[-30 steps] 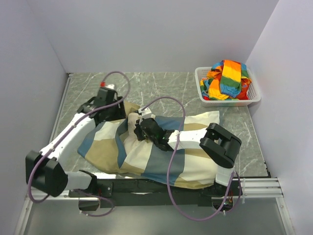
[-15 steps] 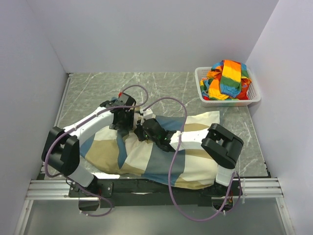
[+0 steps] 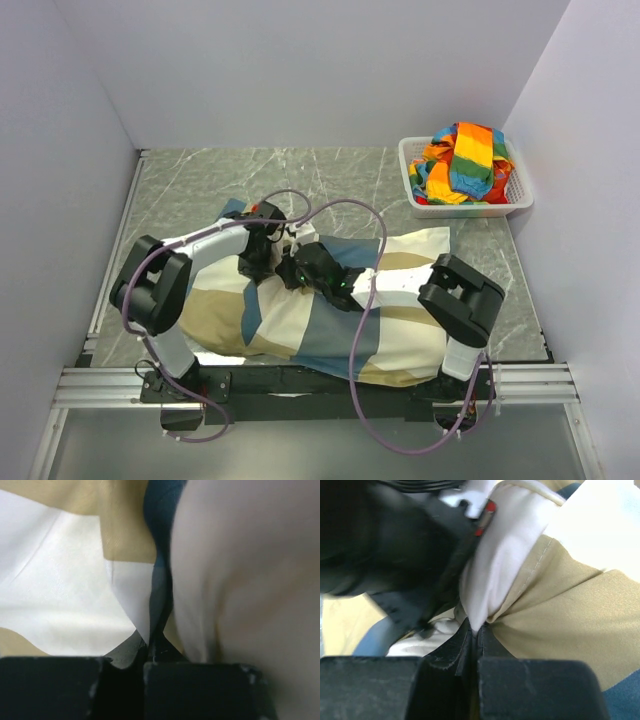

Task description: Put the pillow into the pillowcase

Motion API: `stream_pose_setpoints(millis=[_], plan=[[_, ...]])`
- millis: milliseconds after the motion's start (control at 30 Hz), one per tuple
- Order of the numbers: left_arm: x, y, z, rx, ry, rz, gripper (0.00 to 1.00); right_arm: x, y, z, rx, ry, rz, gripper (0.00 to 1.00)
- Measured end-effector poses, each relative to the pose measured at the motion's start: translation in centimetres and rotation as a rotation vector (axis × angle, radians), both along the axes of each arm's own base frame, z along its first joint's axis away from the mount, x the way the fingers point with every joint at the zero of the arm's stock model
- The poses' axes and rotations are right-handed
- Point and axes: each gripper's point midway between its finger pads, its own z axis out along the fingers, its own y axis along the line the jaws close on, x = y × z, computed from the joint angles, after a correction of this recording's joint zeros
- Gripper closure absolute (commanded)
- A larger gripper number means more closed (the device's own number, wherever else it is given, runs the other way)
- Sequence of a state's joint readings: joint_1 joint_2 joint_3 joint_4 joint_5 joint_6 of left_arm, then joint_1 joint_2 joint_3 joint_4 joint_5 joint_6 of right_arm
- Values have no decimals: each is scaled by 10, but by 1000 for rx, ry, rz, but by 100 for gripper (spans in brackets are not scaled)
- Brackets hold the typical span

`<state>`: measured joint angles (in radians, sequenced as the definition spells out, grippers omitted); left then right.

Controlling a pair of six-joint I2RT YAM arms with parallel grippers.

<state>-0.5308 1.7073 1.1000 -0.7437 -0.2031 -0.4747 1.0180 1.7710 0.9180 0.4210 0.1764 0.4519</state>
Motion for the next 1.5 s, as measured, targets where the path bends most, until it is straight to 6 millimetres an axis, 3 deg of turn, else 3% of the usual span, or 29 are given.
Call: stream_pose_setpoints(millis=[133,267,367,733,967,1167,1400,1467,1500], plan=[[15,-5,1,-41,-5,67,99,-9,-6,7,-1,-4,29,100],[58,1,31,-159,-110,234,99,-26,-5,13,-50,-44,81,100],[72,13,52,-225,-160,340,99,-31,-5,10,-89,-71,107,100],[101,-2,124,-441,-379,357,99,-29,18,-3,-131,-96,199,100],[99,-20,146,-595,-453,283,99,-20,24,-6,-158,-90,196,100],[72,-19,165,-699,-521,257,99,14,18,0,-181,-9,73,100],[39,-7,215,-790,-654,263,99,85,3,12,-252,30,-101,100],[35,-6,216,-796,-650,276,99,100,10,18,-257,24,-119,96],[35,-6,212,-795,-643,282,99,107,14,23,-255,19,-127,85]])
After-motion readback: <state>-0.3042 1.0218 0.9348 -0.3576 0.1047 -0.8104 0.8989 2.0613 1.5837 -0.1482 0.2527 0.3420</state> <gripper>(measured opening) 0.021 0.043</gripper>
